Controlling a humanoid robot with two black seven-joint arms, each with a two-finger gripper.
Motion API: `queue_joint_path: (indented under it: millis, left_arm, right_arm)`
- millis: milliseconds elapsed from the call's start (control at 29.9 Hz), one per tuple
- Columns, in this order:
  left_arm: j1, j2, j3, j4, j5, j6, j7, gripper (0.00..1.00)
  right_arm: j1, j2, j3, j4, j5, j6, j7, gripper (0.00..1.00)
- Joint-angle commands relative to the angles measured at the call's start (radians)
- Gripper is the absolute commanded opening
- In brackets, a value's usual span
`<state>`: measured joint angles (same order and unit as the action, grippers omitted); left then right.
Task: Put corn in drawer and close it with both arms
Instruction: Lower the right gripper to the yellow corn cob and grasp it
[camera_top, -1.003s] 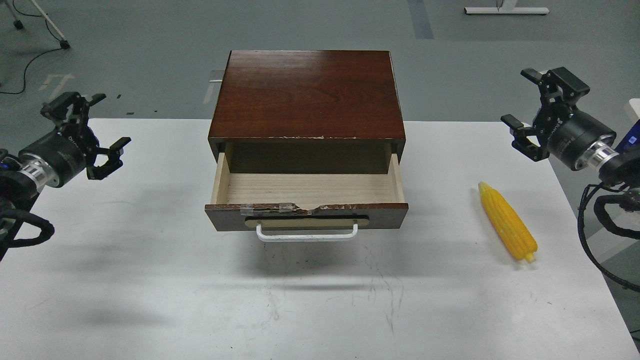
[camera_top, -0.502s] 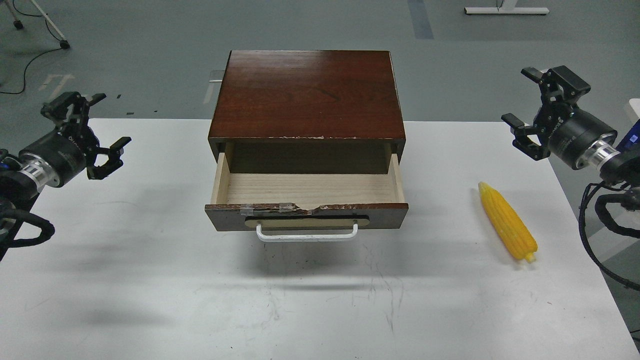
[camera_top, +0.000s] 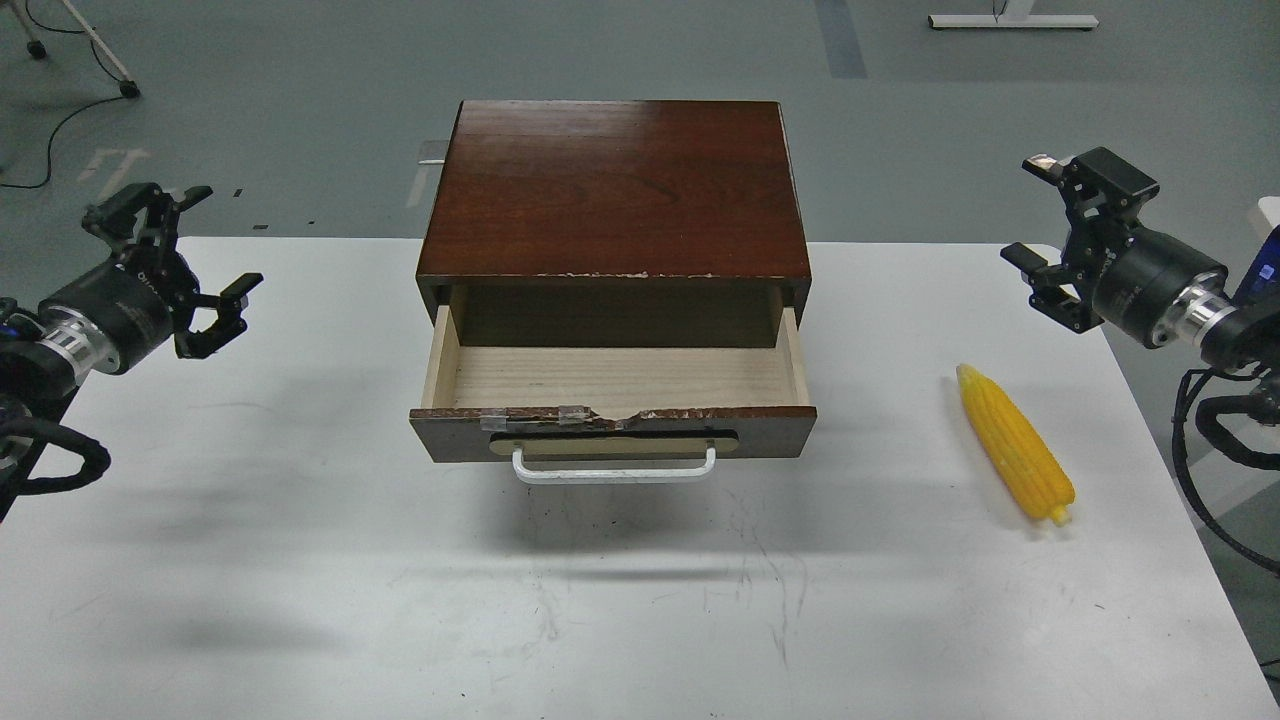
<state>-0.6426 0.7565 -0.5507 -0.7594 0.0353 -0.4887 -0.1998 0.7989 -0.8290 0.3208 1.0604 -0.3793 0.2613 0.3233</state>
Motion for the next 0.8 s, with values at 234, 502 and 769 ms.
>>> queue_joint_path:
  millis: [234, 502, 769]
  left_arm:
    - [0.006, 0.000, 0.002, 0.000, 0.000, 0.000, 0.000, 0.98]
    - [0.023, 0.001, 0.002, 0.002, 0.000, 0.000, -0.001, 0.98]
    - [0.038, 0.006, 0.002, 0.002, 0.002, 0.000, -0.001, 0.98]
  right_arm:
    - [0.037, -0.005, -0.249, -0.046, -0.911, -0.180, -0.036, 1.00]
    - [0.080, 0.001, -0.391, -0.057, -0.995, -0.188, -0.047, 0.99]
    - [0.079, 0.030, -0.447, -0.057, -1.018, -0.198, -0.050, 0.44]
